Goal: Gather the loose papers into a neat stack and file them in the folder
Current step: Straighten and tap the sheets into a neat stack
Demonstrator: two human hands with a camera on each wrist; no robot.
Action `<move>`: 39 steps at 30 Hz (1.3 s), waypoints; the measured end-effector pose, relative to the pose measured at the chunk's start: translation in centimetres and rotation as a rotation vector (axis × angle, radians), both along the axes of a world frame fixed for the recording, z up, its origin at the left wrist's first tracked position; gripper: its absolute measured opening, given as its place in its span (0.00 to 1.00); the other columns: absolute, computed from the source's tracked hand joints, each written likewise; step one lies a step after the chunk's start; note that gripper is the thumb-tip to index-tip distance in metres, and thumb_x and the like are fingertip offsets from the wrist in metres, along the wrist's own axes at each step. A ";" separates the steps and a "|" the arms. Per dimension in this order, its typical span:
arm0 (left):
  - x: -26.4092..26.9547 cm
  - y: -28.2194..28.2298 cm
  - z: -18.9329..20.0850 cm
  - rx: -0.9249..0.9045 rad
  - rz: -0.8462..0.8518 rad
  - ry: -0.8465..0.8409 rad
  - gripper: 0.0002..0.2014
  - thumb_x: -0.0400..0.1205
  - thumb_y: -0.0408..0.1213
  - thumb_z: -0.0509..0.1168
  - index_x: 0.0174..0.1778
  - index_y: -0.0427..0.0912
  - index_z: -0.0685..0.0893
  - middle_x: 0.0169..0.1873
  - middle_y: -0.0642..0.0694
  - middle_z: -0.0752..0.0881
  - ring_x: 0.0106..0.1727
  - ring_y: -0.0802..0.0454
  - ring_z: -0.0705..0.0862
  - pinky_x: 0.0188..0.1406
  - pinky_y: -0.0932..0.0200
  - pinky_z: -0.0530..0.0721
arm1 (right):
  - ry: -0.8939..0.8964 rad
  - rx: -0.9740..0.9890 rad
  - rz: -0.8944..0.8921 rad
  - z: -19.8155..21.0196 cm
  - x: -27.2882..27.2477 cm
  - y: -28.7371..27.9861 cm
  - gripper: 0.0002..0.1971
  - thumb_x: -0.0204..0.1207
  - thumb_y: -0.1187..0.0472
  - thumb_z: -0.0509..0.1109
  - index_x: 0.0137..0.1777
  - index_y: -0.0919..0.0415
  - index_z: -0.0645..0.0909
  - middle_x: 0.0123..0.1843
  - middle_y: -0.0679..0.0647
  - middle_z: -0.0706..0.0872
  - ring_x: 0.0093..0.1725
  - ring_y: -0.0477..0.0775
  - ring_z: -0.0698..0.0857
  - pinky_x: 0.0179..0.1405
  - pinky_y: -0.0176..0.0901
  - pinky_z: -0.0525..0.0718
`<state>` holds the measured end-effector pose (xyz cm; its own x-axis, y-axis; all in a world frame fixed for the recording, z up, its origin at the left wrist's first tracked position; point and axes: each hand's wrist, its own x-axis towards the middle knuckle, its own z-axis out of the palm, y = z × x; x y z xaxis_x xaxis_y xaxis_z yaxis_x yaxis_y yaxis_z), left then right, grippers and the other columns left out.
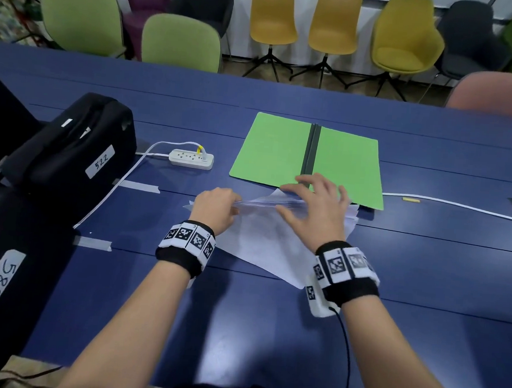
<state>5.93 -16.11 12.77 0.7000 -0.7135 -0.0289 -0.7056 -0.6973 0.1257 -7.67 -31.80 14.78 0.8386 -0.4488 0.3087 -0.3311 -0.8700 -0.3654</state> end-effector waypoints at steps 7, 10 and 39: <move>0.2 1.3 -0.4 -0.028 0.009 -0.009 0.07 0.80 0.37 0.63 0.48 0.47 0.86 0.47 0.46 0.85 0.52 0.41 0.84 0.37 0.57 0.67 | -0.244 0.364 0.076 0.8 2.3 0.0 0.06 0.73 0.62 0.68 0.38 0.50 0.84 0.38 0.44 0.87 0.42 0.49 0.85 0.56 0.48 0.79; 0.4 1.8 -0.7 -0.056 0.015 -0.035 0.09 0.80 0.36 0.63 0.50 0.49 0.87 0.48 0.48 0.86 0.53 0.42 0.84 0.39 0.57 0.68 | -0.314 0.459 -0.054 1.2 0.9 -2.1 0.07 0.73 0.68 0.68 0.37 0.57 0.81 0.36 0.49 0.85 0.41 0.50 0.81 0.40 0.33 0.75; 1.5 4.5 1.3 -0.841 0.446 0.459 0.66 0.52 0.58 0.84 0.82 0.51 0.52 0.80 0.48 0.65 0.80 0.51 0.66 0.80 0.48 0.65 | 0.198 0.554 0.011 1.7 -2.8 -3.2 0.05 0.72 0.59 0.74 0.38 0.58 0.84 0.40 0.63 0.89 0.41 0.59 0.85 0.46 0.47 0.81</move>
<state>7.45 -11.56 14.05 0.9510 -0.3079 0.0274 -0.1696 -0.4458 0.8789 -10.50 -34.98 16.47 0.8617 -0.4899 -0.1321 -0.4316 -0.5709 -0.6985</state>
